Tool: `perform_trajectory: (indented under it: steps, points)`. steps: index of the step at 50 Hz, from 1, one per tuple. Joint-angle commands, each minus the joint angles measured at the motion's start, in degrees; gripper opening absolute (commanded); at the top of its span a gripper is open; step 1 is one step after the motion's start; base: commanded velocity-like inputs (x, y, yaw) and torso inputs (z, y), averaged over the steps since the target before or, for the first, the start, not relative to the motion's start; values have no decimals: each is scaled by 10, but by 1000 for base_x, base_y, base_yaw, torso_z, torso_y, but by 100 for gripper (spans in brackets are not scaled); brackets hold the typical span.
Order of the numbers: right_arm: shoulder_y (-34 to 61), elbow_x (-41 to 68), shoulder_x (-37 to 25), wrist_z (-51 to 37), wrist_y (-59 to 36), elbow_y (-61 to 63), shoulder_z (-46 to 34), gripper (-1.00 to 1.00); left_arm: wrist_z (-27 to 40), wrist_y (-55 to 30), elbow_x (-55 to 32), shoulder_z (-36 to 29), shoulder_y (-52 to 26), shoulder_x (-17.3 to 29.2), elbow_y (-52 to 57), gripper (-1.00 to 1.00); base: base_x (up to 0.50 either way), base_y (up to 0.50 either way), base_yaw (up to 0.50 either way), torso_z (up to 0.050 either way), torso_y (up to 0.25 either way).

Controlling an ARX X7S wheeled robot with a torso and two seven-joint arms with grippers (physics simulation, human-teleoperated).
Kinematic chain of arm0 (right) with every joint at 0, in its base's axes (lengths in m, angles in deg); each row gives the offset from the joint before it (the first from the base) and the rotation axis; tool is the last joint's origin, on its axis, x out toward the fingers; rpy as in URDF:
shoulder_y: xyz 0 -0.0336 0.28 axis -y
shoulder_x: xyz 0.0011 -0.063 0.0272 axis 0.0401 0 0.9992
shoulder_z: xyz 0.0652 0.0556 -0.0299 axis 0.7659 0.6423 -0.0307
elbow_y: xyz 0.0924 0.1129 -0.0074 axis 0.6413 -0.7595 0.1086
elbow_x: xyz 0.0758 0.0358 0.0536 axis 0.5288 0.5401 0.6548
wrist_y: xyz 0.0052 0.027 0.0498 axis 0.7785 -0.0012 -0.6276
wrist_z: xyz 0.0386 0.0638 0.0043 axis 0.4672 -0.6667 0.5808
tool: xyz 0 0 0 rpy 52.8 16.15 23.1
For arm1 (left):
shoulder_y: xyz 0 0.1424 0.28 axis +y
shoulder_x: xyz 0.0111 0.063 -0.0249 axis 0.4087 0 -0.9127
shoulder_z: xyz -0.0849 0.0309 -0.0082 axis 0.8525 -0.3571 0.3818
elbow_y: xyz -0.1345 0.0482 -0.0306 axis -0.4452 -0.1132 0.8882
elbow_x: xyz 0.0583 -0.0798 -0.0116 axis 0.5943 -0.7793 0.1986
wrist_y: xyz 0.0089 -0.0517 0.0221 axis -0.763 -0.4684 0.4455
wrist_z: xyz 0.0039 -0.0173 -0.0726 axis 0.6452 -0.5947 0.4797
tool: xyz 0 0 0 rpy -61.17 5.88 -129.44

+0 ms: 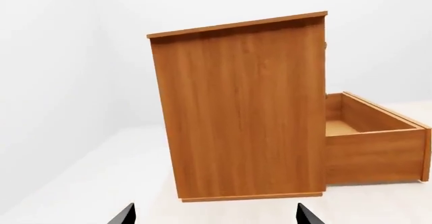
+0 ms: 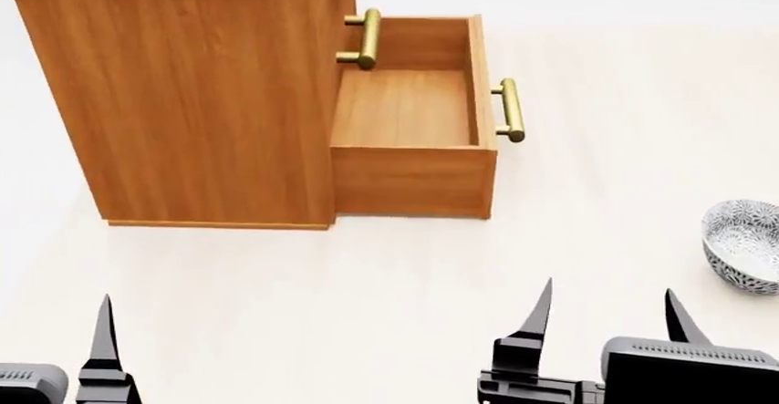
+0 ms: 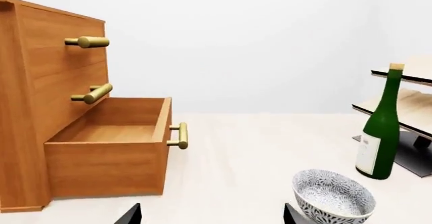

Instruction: Close the bottom drawer of the cabinet.

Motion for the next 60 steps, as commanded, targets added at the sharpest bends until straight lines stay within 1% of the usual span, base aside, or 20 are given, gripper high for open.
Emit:
perform_trajectory:
  steps: [1, 27, 38, 41, 43, 46, 48, 51, 54, 55, 60]
  points:
    - [1, 16, -2, 3, -3, 6, 5, 100, 4, 1, 0, -3, -1, 3, -2, 100, 500, 90, 0, 0, 0]
    - [2, 22, -6, -3, 2, 7, 2, 100, 14, 0, -1, -10, 3, 8, 3, 100, 500, 89, 0, 0, 0]
    - [4, 20, -9, -12, -10, 11, -3, 100, 21, 0, 1, -13, 8, 9, 3, 100, 453, 78, 0, 0, 1]
    - [8, 41, -11, -6, -36, 24, 3, 100, 23, -1, 1, -12, 11, 10, 4, 100, 0, 0, 0, 0, 0]
    - [15, 23, -14, -24, -44, 27, 0, 100, 22, 2, -1, -12, 13, 10, 4, 100, 0, 0, 0, 0, 0]
    - [29, 28, -23, -30, -82, 59, 2, 100, 21, 4, -2, -12, 16, 11, 5, 100, 0, 0, 0, 0, 0]
    - [56, 32, -34, -36, -129, 92, 3, 100, 22, 4, -4, -11, 19, 12, 10, 100, 0, 0, 0, 0, 0]
    - [96, 28, -53, -40, -170, 112, -1, 100, 21, 10, -6, -11, 25, 12, 10, 100, 0, 0, 0, 0, 0]
    - [131, 28, -66, -39, -199, 115, -3, 100, 21, 17, -7, -11, 29, 13, 6, 100, 0, 0, 0, 0, 0]
    - [156, 35, -72, -34, -221, 115, 2, 100, 21, 19, -7, -10, 32, 13, 7, 100, 0, 0, 0, 0, 0]
    - [221, 25, -103, -24, -245, 92, -9, 100, 21, 22, -8, -11, 35, 14, 5, 100, 0, 0, 0, 0, 0]
